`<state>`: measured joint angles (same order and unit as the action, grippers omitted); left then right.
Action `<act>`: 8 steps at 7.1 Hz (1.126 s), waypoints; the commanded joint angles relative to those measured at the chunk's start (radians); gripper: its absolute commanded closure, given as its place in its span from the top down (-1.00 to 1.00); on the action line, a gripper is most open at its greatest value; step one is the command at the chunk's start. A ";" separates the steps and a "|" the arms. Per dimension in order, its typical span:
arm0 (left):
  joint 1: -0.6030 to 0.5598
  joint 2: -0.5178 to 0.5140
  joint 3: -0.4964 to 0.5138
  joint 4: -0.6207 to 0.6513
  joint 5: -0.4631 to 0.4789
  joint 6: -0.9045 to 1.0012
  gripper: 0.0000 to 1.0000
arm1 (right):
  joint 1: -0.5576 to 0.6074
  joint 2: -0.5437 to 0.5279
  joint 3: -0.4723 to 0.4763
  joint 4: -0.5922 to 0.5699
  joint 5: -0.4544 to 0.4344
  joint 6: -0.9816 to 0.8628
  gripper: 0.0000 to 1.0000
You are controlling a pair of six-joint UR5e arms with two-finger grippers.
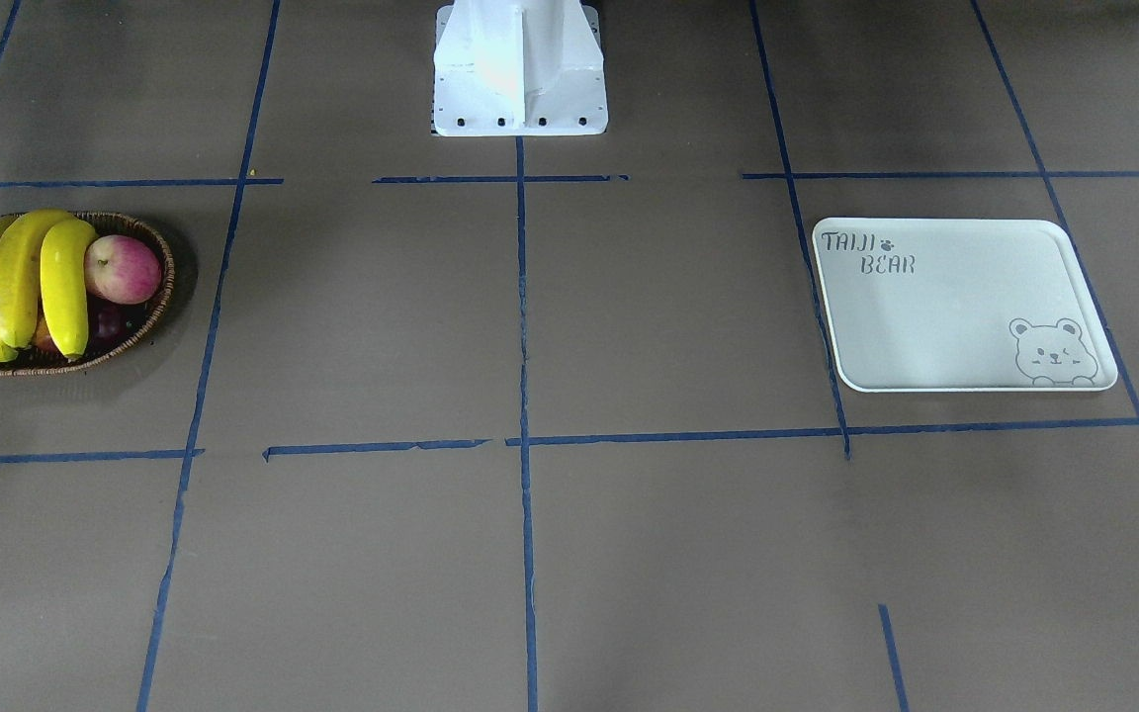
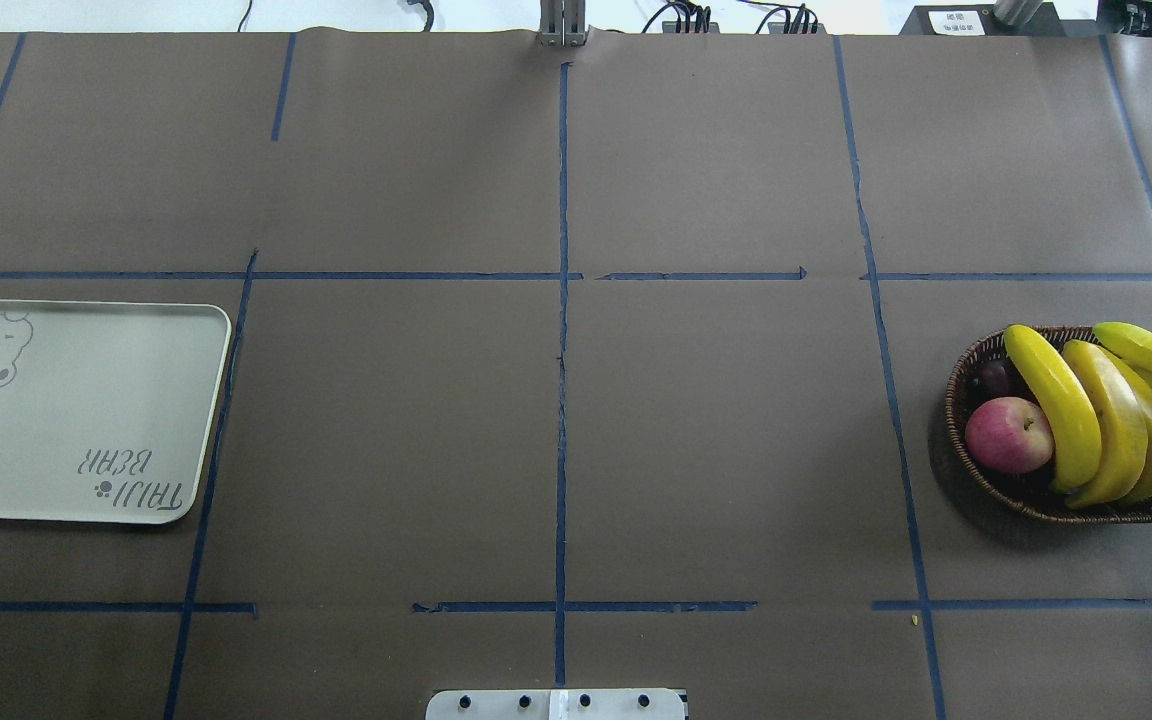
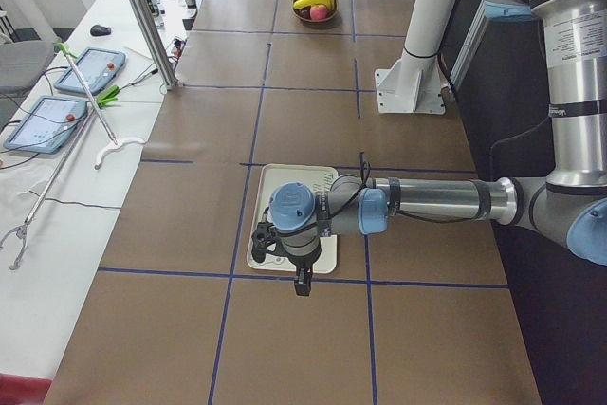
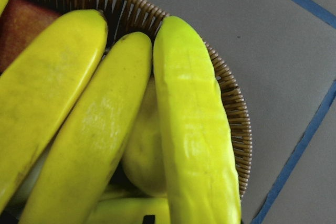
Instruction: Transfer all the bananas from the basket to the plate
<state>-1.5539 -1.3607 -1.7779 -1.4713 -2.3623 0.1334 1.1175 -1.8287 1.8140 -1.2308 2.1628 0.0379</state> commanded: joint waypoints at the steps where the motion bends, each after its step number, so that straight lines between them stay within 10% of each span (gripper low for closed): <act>1: 0.000 0.000 0.000 0.000 0.000 0.000 0.99 | -0.001 0.002 0.005 0.001 0.006 0.005 -0.96; 8: 0.005 -0.002 -0.089 -0.003 -0.005 0.006 0.99 | 0.140 0.005 0.148 -0.028 0.159 0.031 -1.00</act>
<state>-1.5511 -1.3629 -1.8306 -1.4731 -2.3648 0.1370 1.2395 -1.8278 1.9323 -1.2466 2.2798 0.0446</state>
